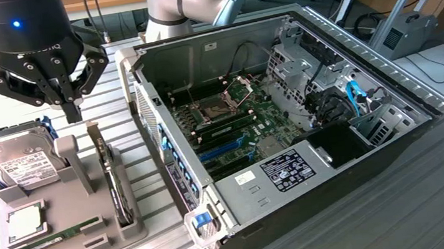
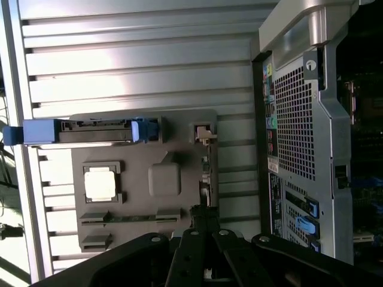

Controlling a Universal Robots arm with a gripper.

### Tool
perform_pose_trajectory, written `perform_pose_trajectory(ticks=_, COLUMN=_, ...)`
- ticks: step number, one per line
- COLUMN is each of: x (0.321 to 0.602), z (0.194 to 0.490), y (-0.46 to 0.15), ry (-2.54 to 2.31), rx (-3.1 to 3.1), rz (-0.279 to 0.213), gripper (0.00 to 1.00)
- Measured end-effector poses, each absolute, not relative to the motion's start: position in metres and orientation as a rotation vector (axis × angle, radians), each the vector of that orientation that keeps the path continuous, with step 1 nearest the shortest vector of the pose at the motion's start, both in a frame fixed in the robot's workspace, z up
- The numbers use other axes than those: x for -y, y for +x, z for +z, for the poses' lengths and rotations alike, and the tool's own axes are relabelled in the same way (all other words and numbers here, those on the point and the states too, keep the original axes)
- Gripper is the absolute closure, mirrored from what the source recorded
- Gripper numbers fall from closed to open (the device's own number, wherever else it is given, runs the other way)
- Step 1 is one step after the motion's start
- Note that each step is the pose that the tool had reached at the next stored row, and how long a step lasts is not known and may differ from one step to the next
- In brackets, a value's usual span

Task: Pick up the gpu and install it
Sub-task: 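Reach for the gpu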

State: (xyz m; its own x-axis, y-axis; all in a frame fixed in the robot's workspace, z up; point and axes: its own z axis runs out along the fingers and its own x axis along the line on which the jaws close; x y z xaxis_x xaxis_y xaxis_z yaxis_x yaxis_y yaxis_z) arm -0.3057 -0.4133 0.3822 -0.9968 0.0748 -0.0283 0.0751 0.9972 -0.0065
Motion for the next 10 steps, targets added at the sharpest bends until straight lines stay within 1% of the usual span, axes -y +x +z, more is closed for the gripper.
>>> perform_pose_trajectory(ticks=5, x=0.4150, z=0.3811, y=-0.3057, ry=0.116, rx=-3.110, rz=-0.039, gripper=0.89)
perform_pose_trajectory(ticks=10, x=0.4152, z=0.3808, y=-0.3057, ry=0.116, rx=-3.110, rz=-0.042, gripper=0.89)
